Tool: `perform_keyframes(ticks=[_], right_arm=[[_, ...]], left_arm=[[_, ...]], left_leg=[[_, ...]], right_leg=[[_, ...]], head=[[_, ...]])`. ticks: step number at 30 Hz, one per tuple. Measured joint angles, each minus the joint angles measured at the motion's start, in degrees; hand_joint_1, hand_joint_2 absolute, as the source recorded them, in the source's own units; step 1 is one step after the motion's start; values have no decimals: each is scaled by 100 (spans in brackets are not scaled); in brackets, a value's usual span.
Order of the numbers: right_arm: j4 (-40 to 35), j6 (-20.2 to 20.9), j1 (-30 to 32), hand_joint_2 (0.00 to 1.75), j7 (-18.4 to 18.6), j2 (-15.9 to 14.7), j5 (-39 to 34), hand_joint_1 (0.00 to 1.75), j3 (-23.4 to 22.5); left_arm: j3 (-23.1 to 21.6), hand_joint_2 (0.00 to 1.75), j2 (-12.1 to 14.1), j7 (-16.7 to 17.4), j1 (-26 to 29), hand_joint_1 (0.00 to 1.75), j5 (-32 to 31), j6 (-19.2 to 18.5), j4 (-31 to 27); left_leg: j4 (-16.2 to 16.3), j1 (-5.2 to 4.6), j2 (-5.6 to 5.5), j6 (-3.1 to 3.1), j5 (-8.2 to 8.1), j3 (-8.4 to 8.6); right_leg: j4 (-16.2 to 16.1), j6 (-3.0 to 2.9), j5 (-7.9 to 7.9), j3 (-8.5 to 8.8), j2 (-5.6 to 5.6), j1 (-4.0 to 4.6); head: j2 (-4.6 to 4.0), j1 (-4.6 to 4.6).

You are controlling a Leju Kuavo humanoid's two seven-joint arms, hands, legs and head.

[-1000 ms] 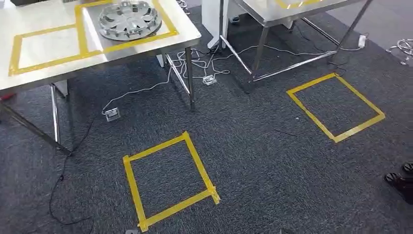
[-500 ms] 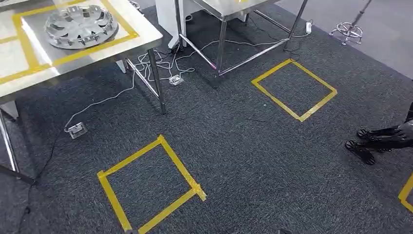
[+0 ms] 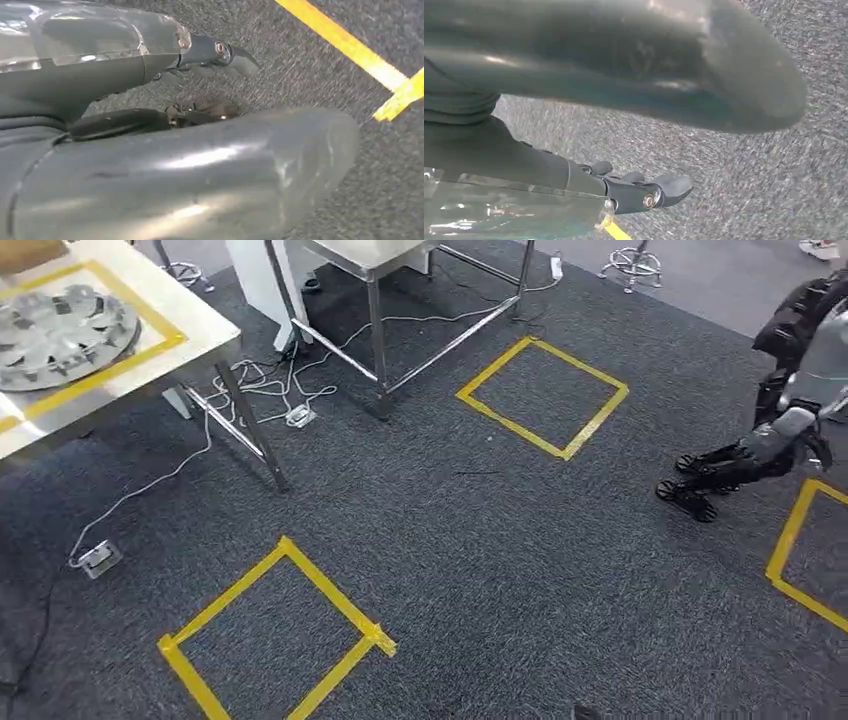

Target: Take the parts from the cabinet and place them on the table.

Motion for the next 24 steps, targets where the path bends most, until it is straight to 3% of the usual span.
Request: perform_keyframes(ticks=[1,2,3,4,6,8,9,10,11,13,14,15,17,18,19,23,24], right_arm=[[0,-2,8,0,0,0,2,0,9],[0,-4,6,0,0,0,2,0,22],[0,-4,10,0,0,2,4,0,39],[2,-7,-16,0,2,0,7,0,44],[4,-9,-33,0,39,9,13,0,52],[4,-24,-29,0,57,11,9,0,85],[7,-26,-7,0,59,11,0,0,96],[9,-26,-22,0,61,24,-4,0,101],[11,-31,-46,0,76,24,-13,0,98],[11,-30,-63,0,96,24,-31,0,101],[11,-26,-42,0,101,26,-50,0,101],[15,-26,-10,0,105,24,-63,0,101],[22,-26,25,0,109,13,-63,0,101],[24,-26,25,0,114,9,-63,0,101],[24,-26,12,0,116,-4,-63,0,101],[22,-26,10,0,118,-11,-63,0,101],[24,-26,31,0,120,-11,-68,0,101]], left_arm=[[0,0,2,0,-2,0,0,0,0],[0,0,13,0,-3,0,0,0,0],[0,0,20,0,1,0,2,0,0],[0,0,24,0,5,0,7,-2,0],[0,0,26,22,8,0,24,-4,2],[0,0,31,33,0,0,37,-2,4],[0,0,33,35,-12,0,39,-2,4],[0,0,20,37,-10,0,28,-2,4],[0,0,15,39,4,0,20,-2,4],[0,0,15,52,25,0,11,0,7],[0,0,15,52,23,0,4,2,9],[0,0,15,50,14,0,0,11,9],[0,0,2,46,-13,0,-2,18,9],[0,0,-15,42,-21,0,-2,17,9],[0,0,-33,39,-28,0,-4,18,7],[0,0,-63,35,-36,0,-7,17,4],[0,0,-66,35,-52,0,-4,17,4]], left_leg=[[-434,4,-36,17,349,168],[-912,9,-165,28,651,361],[-1236,40,-571,46,760,475],[-1355,69,-669,51,699,537],[-1388,12,-522,65,642,575],[-1450,32,-333,146,651,623],[-1478,37,-230,165,653,663],[-1485,28,-127,201,629,688],[-1485,14,-9,236,605,713],[-1484,-3,227,229,557,749],[-1484,-5,317,223,536,774],[-1484,-5,378,215,511,796],[-1486,-6,490,197,470,859],[-1495,-6,534,184,451,887],[-1502,-23,576,159,431,893],[-1570,-44,790,54,402,970],[-1524,-16,616,21,328,995]], right_leg=[[20,11,-22,20,97,-2],[49,33,-52,38,172,-11],[81,58,-86,17,231,-36],[155,99,-115,-11,306,2],[130,161,-92,-71,468,-74],[108,231,-77,-93,668,-84],[205,254,-146,-110,393,-60],[471,291,-292,-236,99,-55],[873,327,-469,-448,-69,-68],[1715,368,-763,-913,-222,-92],[1856,375,-736,-996,-254,-99],[1740,368,-589,-949,-266,-102],[858,302,-52,-541,-340,-85],[369,239,157,-299,-499,-50],[203,185,36,-204,-794,35],[80,94,38,-213,-604,67],[-21,53,92,-112,-537,2]], head=[[0,-7],[0,-24],[0,-61],[0,-92],[0,-65],[0,-101],[0,-79],[0,-6],[0,41],[0,70],[0,81],[0,96],[0,151],[0,177],[0,168],[0,190],[0,190]])
